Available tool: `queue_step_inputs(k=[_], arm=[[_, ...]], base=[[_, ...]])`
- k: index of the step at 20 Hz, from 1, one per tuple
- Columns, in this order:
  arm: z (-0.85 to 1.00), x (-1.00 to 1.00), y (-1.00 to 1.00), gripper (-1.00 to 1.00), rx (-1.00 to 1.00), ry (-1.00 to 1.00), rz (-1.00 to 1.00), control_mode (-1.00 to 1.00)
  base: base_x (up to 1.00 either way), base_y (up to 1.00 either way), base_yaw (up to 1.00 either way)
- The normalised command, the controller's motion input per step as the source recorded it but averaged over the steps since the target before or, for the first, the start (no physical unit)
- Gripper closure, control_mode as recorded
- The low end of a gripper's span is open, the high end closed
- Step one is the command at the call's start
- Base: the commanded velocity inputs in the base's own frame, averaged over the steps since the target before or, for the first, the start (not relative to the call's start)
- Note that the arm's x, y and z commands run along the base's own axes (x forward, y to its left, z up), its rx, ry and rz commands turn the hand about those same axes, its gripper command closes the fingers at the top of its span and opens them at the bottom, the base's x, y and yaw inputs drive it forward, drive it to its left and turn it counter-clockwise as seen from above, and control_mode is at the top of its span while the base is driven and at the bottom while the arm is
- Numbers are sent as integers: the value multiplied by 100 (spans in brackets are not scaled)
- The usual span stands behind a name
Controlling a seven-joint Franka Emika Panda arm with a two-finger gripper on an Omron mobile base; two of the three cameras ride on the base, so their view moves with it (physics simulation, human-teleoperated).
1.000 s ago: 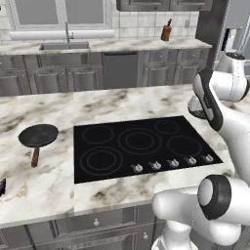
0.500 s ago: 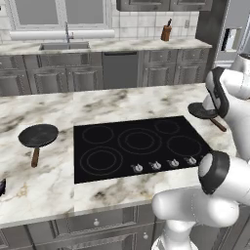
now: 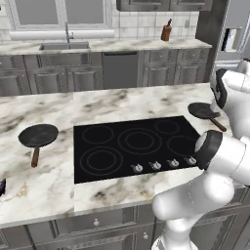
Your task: Place both pans onto different burners. Then place the lettuce and the fish on different pans.
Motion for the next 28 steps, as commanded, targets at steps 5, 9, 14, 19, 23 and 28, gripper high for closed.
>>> queue_step_inputs(k=[5,9,14,19,23,28], arm=[[-17,24,-35,-100,0,10,-2,-100],[-32,27,-28,-100,0,3,0,-100],[-33,42,-25,-100,0,2,0,-100],[-28,52,-27,-100,0,2,0,-100],[-24,48,-34,-100,0,1,0,-100],[-27,46,-33,-100,0,2,0,-100]], base=[[0,0,0],[0,0,0],[0,0,0],[0,0,0],[0,0,0],[0,0,0]])
